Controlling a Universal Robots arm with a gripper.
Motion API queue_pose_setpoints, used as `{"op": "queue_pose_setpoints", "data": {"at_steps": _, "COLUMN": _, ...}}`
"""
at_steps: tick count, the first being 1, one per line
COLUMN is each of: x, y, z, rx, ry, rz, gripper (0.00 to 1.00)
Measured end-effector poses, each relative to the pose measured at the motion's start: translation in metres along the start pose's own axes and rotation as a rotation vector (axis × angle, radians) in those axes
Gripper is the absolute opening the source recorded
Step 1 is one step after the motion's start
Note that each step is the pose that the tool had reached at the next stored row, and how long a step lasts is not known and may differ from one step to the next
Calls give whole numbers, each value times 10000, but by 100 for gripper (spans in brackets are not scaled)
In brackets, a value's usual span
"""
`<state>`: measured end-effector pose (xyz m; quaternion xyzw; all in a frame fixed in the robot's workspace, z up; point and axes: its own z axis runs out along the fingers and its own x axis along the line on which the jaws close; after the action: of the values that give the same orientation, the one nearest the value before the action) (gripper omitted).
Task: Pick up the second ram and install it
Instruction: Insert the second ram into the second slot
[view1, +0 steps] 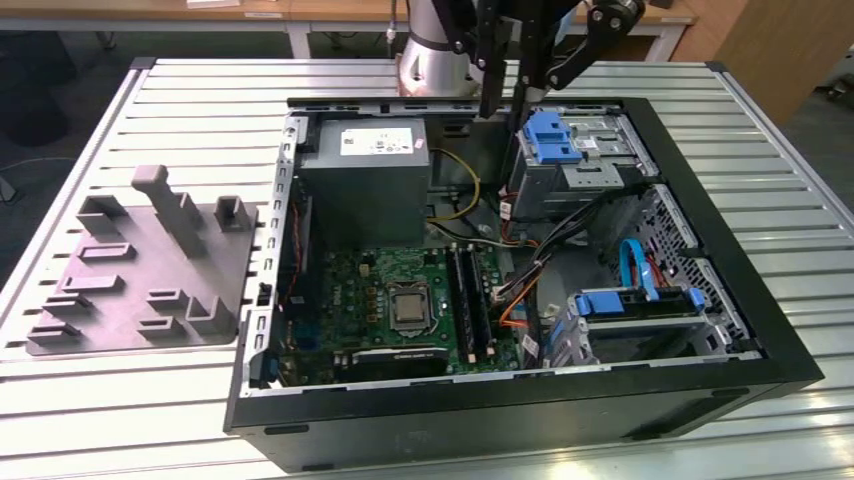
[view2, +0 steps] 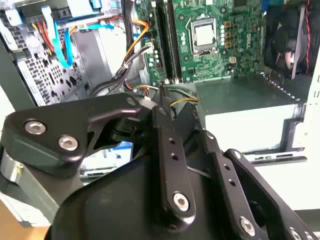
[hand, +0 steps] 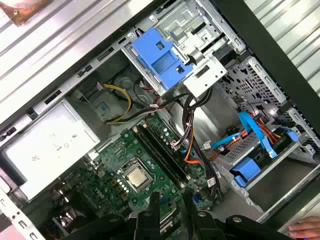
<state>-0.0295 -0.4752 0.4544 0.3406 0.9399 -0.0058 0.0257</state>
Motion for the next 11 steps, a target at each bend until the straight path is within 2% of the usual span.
{"op": "queue_pose_setpoints", "data": {"at_steps": 4, "x": 1, "y": 0, "z": 8, "rx": -31, "ry": 3, "rz": -678, "gripper": 31}}
{"op": "queue_pose_setpoints", "data": {"at_steps": 10, "x": 1, "y": 0, "z": 8, "rx": -33, "ry": 3, "rz": -694, "gripper": 31}}
{"op": "queue_pose_setpoints", "data": {"at_steps": 11, "x": 1, "y": 0, "z": 9, "rx": -41, "ry": 4, "rz": -814, "gripper": 31}}
